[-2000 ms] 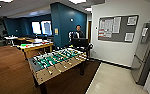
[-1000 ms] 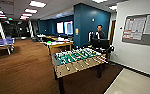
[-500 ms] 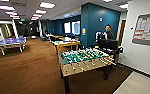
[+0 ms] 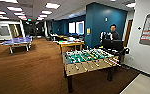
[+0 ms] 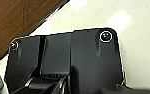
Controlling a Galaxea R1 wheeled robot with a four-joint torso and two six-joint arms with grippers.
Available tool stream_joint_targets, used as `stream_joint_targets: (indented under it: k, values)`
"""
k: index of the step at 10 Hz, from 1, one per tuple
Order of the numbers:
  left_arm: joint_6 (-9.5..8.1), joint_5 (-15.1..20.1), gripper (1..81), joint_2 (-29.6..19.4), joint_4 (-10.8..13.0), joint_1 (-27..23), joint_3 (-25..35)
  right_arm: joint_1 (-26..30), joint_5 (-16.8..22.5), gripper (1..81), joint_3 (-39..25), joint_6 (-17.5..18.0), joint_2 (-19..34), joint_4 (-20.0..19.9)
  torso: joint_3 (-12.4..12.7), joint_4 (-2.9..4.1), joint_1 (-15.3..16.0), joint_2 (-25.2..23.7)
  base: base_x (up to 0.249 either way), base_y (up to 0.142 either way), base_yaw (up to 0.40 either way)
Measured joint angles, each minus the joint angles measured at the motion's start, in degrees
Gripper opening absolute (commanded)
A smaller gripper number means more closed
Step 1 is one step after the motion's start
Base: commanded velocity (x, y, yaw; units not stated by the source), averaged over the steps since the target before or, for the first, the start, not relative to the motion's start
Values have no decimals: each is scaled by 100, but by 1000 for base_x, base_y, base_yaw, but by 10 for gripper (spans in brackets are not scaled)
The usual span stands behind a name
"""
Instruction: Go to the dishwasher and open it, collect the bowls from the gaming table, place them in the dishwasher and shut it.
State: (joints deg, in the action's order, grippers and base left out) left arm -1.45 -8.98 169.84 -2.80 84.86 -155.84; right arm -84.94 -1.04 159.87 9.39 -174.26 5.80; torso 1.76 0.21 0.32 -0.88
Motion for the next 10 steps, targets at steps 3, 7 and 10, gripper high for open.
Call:
stream_joint_targets:
  k: [3,7,10]
  values:
    - [-6,-5,811,0,0,-10,0,2,-1,811,-2,0,0,0,0,0,0,0,0,0,0]
    - [-6,0,811,0,0,-5,-38,-37,2,811,-2,0,0,0,0,0,-5,0,0,-15,0]
    - [-6,-7,811,1,0,-7,-44,-41,0,811,-2,0,0,0,0,0,-5,0,0,0,0]
